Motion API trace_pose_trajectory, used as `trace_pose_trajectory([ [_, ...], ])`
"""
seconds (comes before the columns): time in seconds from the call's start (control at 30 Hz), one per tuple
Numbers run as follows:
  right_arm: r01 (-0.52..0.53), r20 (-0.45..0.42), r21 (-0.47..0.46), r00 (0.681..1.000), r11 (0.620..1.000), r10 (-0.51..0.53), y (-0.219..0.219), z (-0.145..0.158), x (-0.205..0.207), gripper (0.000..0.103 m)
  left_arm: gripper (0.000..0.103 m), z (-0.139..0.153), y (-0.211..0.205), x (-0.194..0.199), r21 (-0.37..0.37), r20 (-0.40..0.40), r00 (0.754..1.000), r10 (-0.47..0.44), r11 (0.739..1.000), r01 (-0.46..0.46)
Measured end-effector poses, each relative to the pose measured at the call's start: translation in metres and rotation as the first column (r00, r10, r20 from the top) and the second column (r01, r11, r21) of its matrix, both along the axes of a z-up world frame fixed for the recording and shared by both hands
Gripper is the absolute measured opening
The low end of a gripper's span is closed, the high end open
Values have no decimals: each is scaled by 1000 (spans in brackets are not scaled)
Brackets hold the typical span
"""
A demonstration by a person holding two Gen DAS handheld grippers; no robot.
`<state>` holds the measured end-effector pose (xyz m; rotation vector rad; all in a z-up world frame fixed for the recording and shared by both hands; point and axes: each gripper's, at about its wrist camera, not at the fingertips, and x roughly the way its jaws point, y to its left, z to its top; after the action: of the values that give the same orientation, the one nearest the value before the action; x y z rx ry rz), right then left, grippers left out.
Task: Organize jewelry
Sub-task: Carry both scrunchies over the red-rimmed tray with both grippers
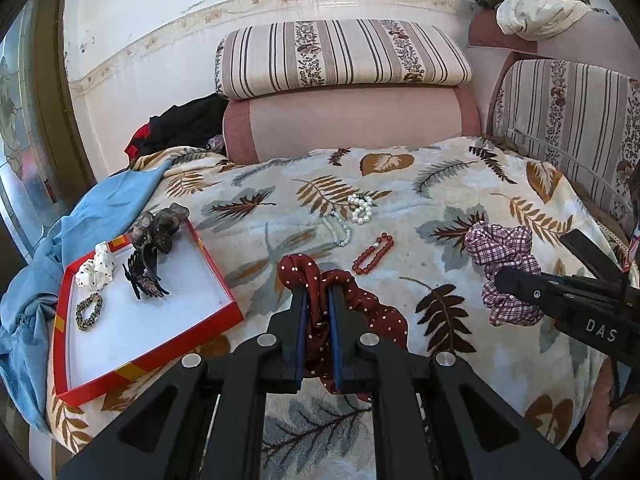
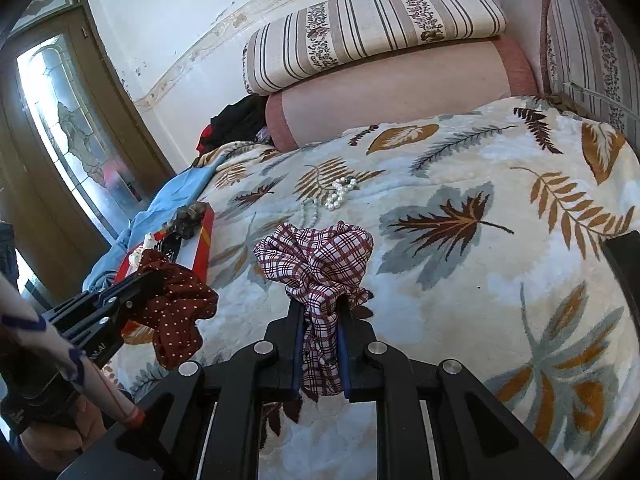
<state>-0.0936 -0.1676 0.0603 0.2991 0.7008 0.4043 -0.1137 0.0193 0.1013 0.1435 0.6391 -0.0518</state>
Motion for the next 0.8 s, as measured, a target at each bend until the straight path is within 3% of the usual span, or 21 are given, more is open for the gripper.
trace_pose_trajectory([
  [0.8, -32, 14, -21, 999, 999, 32, 8, 2, -3, 16, 10, -3, 13, 4, 12, 3, 999, 44, 999, -44],
])
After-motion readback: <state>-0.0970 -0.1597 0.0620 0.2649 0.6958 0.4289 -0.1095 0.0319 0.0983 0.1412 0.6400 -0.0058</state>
